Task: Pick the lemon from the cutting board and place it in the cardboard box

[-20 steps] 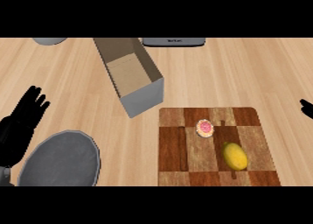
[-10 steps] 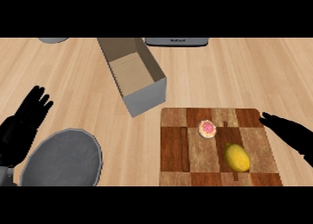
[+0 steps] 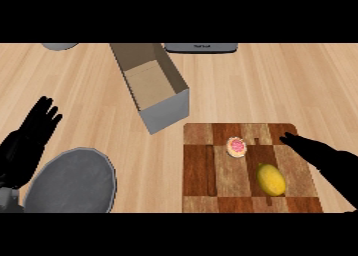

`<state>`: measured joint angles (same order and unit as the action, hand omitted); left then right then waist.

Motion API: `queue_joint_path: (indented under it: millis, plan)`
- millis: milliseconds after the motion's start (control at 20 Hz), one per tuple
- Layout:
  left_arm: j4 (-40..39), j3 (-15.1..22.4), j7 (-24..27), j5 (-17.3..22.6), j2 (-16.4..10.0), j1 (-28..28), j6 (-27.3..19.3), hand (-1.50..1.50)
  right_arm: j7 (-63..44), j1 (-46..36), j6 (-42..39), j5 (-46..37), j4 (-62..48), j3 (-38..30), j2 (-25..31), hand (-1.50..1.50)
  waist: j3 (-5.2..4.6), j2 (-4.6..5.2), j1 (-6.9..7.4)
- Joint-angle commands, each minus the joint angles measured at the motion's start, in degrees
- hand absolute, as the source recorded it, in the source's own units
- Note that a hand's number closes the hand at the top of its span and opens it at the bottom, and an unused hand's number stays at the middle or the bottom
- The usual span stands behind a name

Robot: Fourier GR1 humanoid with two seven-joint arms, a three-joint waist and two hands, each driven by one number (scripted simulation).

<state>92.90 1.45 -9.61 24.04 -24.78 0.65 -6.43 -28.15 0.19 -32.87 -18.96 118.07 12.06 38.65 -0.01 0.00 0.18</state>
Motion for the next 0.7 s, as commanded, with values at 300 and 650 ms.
queue_joint_path:
  millis: [300,650]
  plan:
    - [1.6,-5.9,-4.0,-0.7,0.6,0.0,4.7,0.0,6.9,-0.2,-2.5,-9.9,-6.4,0.2,-6.6,-1.5,0.02,-0.02,-0.04]
    - [1.6,-6.2,-4.4,-4.4,3.8,0.3,4.9,0.0,7.3,-1.1,-4.2,-12.4,-4.2,-1.6,-10.8,-1.5,0.01,-0.02,-0.11]
